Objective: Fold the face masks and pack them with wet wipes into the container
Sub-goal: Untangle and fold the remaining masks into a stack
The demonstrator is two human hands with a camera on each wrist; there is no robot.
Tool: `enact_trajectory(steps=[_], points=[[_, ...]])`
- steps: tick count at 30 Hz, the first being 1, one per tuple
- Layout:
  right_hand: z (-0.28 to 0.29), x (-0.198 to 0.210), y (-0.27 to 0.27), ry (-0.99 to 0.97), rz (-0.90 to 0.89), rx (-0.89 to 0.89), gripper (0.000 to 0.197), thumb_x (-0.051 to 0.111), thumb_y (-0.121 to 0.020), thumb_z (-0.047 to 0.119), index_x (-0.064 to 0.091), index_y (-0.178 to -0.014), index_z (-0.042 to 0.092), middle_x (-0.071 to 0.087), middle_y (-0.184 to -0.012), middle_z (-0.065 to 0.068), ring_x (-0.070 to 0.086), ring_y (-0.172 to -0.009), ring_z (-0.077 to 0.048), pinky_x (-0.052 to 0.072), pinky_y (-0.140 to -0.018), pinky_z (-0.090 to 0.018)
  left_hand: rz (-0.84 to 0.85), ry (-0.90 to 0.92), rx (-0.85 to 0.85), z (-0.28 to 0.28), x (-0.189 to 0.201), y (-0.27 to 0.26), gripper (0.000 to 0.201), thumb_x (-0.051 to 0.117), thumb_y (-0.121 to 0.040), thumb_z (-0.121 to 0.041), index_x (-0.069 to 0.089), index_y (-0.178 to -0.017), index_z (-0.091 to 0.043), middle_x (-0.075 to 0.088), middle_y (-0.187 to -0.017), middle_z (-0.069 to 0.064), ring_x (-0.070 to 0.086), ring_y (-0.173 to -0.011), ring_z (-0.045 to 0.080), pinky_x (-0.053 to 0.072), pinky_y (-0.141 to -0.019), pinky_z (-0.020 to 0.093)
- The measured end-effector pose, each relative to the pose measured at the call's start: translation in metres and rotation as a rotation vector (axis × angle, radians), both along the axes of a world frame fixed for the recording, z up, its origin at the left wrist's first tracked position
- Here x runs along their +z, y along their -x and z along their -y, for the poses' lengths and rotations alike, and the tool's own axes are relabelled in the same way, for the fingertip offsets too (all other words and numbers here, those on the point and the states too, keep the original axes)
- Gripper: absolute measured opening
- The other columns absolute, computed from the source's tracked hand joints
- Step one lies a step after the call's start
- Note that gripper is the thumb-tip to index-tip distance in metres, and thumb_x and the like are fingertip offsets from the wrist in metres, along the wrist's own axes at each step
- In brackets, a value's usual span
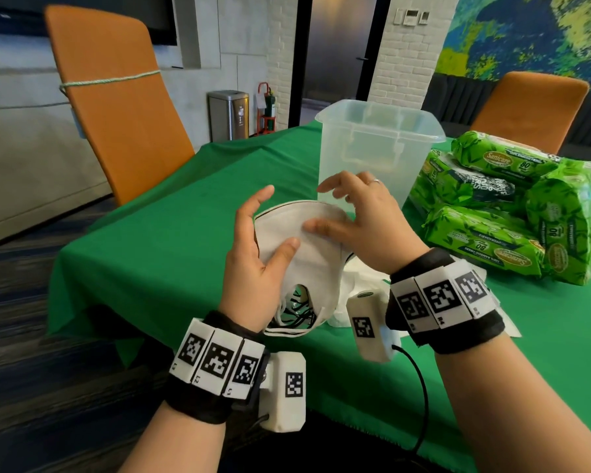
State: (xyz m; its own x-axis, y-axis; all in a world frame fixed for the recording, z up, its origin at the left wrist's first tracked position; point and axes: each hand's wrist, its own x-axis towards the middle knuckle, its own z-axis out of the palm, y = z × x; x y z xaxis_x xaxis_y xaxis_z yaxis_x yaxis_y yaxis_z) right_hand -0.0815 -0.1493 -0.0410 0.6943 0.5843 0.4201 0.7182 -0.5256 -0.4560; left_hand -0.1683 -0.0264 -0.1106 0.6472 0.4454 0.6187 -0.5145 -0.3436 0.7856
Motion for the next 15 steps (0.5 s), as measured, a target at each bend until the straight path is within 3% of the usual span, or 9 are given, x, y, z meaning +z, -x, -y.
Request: enact_trajectory(steps=[1,3,6,9,11,13,15], points=[[0.000,-0.001,-0.002,0.053,-0.059,0.008,0.051,0.069,-0.076,0.042,0.052,-0.118,0.019,0.053,-0.108,-0.008,0.050,-0.102,-0.024,0.041,-0.090,-0.037,0.010,0.002,0.002,0.000,0.001,0.000,0.055,0.060,-0.081,-0.016,0.038,-0.122,-0.045,0.048,-0.127,-0.029,0.051,-0.119,0.006,0.041,-0.100,0.023],[0.001,-0.002,-0.001,0.027,-0.262,0.113,0.043,0.067,-0.080,0.033,0.050,-0.116,0.018,0.058,-0.106,-0.010,0.058,-0.096,-0.026,0.050,-0.083,-0.044,0.016,0.012,-0.026,0.000,0.001,0.001,0.047,0.059,-0.082,-0.013,0.046,-0.116,-0.043,0.055,-0.116,-0.030,0.056,-0.109,-0.001,0.043,-0.095,0.020],[0.004,-0.003,-0.003,-0.108,-0.392,0.208,0.028,0.067,-0.082,0.017,0.052,-0.106,0.013,0.061,-0.092,-0.006,0.061,-0.082,-0.022,0.054,-0.069,-0.036,-0.032,-0.020,-0.123,-0.001,0.001,0.002,0.031,0.058,-0.086,-0.012,0.058,-0.100,-0.039,0.061,-0.104,-0.030,0.058,-0.102,-0.001,0.044,-0.092,0.020],[0.006,-0.005,-0.007,-0.177,-0.374,0.224,0.028,0.071,-0.078,0.013,0.058,-0.103,0.009,0.064,-0.092,-0.007,0.060,-0.082,-0.017,0.052,-0.075,-0.034,-0.111,-0.021,-0.222,-0.003,0.002,0.003,0.031,0.058,-0.088,0.002,0.064,-0.094,-0.028,0.067,-0.092,-0.028,0.058,-0.097,-0.009,0.039,-0.087,0.007],[0.009,-0.007,-0.010,-0.222,-0.376,0.217,0.027,0.073,-0.075,0.010,0.060,-0.098,0.013,0.064,-0.085,-0.007,0.059,-0.075,-0.016,0.051,-0.072,-0.033,-0.169,0.018,-0.249,-0.005,0.001,0.003,0.032,0.059,-0.086,0.003,0.066,-0.096,-0.027,0.069,-0.092,-0.025,0.060,-0.098,-0.008,0.042,-0.089,0.010],[0.017,-0.009,-0.015,-0.250,-0.405,0.188,0.026,0.075,-0.073,0.006,0.061,-0.093,0.016,0.060,-0.073,-0.002,0.056,-0.061,-0.013,0.049,-0.058,-0.025,-0.198,0.056,-0.234,-0.008,-0.001,0.002,0.034,0.062,-0.084,0.002,0.066,-0.097,-0.030,0.068,-0.097,-0.023,0.060,-0.099,-0.007,0.044,-0.093,0.014],[0.028,-0.012,-0.024,-0.234,-0.403,0.123,0.025,0.074,-0.073,0.003,0.061,-0.089,0.017,0.060,-0.067,-0.001,0.055,-0.050,-0.008,0.042,-0.049,-0.018,-0.198,0.042,-0.183,-0.012,-0.002,0.002,0.039,0.066,-0.080,0.003,0.064,-0.098,-0.032,0.064,-0.104,-0.023,0.056,-0.099,-0.013,0.040,-0.094,0.008]])
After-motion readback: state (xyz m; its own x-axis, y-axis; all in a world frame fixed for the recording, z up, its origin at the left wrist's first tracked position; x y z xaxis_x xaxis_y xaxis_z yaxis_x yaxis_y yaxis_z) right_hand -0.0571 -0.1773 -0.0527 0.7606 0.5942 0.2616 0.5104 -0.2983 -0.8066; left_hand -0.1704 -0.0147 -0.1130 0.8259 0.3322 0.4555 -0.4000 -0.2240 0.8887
